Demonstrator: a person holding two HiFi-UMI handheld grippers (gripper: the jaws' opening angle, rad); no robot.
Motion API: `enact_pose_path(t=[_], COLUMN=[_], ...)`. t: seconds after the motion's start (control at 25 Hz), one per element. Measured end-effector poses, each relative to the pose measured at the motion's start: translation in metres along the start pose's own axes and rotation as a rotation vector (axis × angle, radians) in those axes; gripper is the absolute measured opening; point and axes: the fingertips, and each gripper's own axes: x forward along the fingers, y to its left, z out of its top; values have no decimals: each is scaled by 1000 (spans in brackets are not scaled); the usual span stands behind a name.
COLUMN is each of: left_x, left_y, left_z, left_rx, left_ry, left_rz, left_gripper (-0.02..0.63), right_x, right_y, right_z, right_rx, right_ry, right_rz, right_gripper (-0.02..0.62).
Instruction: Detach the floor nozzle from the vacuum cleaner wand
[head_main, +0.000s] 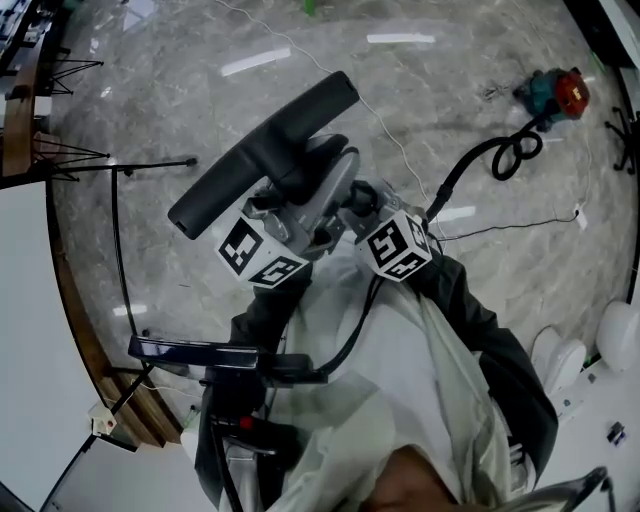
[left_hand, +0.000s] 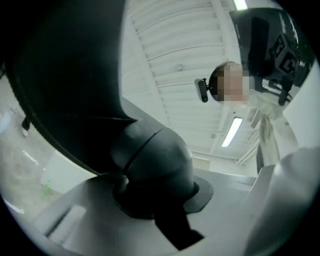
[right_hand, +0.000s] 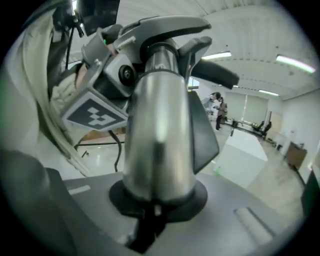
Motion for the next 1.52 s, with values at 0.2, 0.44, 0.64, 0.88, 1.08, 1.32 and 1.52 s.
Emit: enact_pose_path(t=[0.2, 0.44, 0.64, 0.88, 1.08, 1.32, 1.52], left_x=[5, 15, 10, 3, -4, -2, -15], left_y=[9, 13, 24, 1, -34, 25, 21], left_z=[-19, -47, -35, -22, -23, -39, -37], left_rx=[69, 87, 64, 11, 11, -10, -29], left_ry=[64, 105, 80, 45, 1, 64, 33], left_rz=[138, 139, 191, -84, -365, 111, 63], left_gripper=[75, 75, 74, 75, 75, 71, 75], right_x=[7, 12, 13, 6, -12, 14, 17], right_y=[-3, -6, -21, 4, 21, -1, 5], right_z=[-12, -30, -25, -19, -24, -33, -38], right_rx=[-13, -15, 26, -29, -70, 23, -34], right_ry=[-55, -95, -27, 9, 23, 43, 75], right_rz=[46, 171, -99, 161, 396, 53, 72], right_gripper=[46, 48, 48, 48, 49, 49, 51])
